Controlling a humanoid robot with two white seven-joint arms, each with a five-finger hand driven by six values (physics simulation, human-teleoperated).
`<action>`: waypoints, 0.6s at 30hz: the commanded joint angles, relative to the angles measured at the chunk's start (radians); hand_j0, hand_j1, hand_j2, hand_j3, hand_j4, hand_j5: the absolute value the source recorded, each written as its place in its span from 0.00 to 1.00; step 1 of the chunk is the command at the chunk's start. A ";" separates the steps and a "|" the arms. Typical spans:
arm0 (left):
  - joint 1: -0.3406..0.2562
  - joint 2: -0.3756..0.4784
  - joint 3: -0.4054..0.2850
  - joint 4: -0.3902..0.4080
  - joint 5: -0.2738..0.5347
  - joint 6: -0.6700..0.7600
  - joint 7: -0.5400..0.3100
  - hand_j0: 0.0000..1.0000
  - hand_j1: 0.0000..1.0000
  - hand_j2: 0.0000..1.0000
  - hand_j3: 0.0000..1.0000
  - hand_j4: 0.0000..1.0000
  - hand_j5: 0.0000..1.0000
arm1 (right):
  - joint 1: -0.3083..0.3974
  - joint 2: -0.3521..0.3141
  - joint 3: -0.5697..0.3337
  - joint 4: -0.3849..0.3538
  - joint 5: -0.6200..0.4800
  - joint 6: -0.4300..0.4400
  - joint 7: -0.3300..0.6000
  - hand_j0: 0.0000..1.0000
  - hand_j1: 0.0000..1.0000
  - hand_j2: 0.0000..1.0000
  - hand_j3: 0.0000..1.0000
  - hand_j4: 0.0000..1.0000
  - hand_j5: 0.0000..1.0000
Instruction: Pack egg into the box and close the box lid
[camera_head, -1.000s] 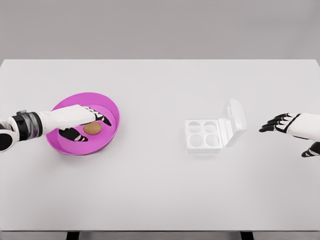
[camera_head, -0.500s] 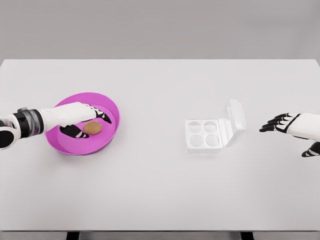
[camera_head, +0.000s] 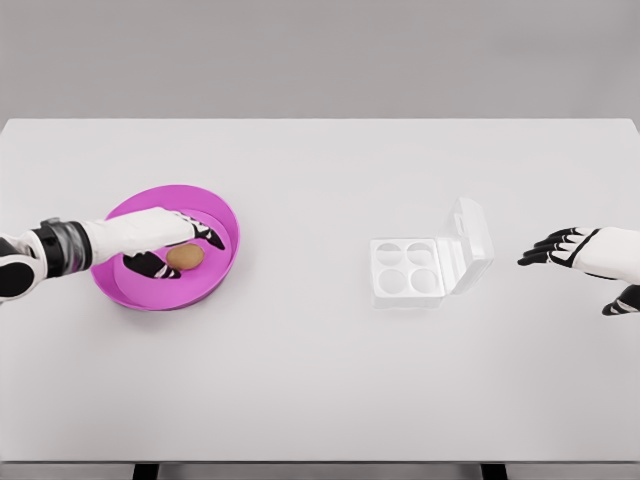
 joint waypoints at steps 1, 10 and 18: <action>0.000 0.000 -0.006 0.002 0.003 0.002 0.000 0.77 0.77 0.77 0.77 0.77 0.77 | 0.000 -0.003 0.000 -0.001 -0.006 0.003 0.000 1.00 1.00 1.00 1.00 1.00 1.00; 0.000 0.002 -0.007 0.002 0.005 0.000 0.000 0.72 0.72 0.72 0.72 0.72 0.72 | 0.000 -0.004 0.000 -0.001 -0.004 0.003 0.000 1.00 1.00 1.00 1.00 1.00 1.00; 0.002 0.002 -0.007 0.002 0.005 0.000 0.000 0.62 0.62 0.62 0.62 0.62 0.62 | 0.000 -0.006 0.000 -0.001 -0.004 0.003 0.000 1.00 1.00 1.00 1.00 1.00 1.00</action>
